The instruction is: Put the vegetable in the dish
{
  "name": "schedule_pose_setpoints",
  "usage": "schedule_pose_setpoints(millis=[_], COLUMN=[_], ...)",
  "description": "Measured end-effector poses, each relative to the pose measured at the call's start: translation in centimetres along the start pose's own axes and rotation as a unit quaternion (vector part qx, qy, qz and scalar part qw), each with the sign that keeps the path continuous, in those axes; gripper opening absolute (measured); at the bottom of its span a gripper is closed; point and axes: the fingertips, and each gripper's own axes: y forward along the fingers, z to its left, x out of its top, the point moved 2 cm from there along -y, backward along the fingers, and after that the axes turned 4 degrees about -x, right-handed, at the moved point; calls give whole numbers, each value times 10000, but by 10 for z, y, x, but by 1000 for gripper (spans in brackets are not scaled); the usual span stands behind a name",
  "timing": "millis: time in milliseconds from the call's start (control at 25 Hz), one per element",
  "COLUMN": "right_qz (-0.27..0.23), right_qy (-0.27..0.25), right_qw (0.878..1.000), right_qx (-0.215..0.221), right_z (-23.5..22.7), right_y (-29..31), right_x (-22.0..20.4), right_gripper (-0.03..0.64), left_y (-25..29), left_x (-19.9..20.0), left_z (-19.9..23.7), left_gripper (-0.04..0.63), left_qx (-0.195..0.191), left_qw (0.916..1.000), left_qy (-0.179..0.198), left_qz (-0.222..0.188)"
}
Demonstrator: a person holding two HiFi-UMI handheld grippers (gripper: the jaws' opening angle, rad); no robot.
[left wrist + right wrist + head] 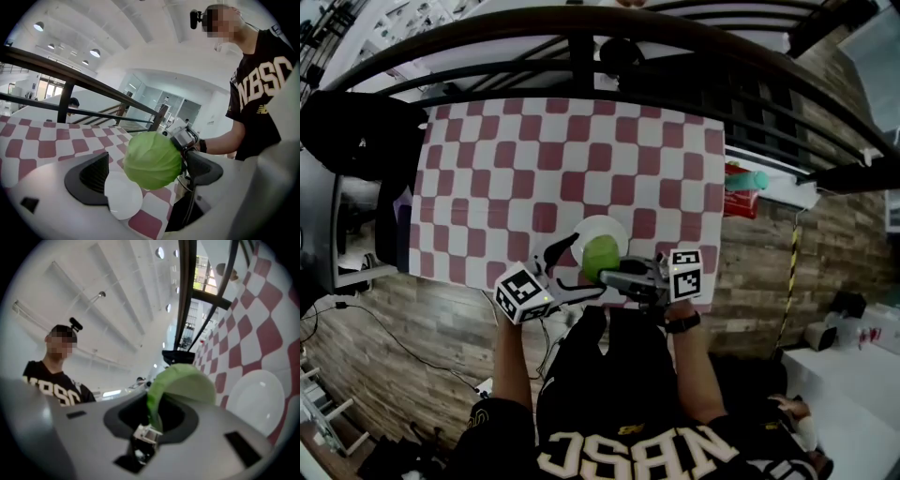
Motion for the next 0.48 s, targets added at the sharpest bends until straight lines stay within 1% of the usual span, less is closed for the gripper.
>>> schedule_pose_setpoints(millis=[80, 160, 240, 280, 320, 400, 480], right_qz=[158, 239, 237, 203, 138, -20, -40], right_qy=[-29, -4, 11, 13, 28, 74, 38], right_qw=[9996, 9985, 9967, 9958, 9950, 9940, 9951], right_qx=[236, 488, 771, 893, 987, 1087, 982], right_z=[6, 12, 19, 21, 22, 20, 14], right_y=[5, 8, 11, 11, 10, 7, 5], right_x=[-3, -5, -6, -5, -4, -1, -1], right_gripper=[83, 83, 83, 84, 84, 83, 84], left_y=[5, 10, 14, 15, 15, 16, 18], left_x=[-1, -2, -4, -4, -2, 0, -5], left_z=[-3, -11, -18, -20, -20, -18, -13], left_gripper=[522, 520, 520, 520, 518, 518, 517], left_qx=[-162, -492, -775, -856, -883, -808, -648], left_qw=[9993, 9969, 9931, 9918, 9915, 9927, 9930], left_qy=[244, 418, 581, 645, 676, 652, 619], left_qz=[238, 450, 668, 700, 669, 608, 766])
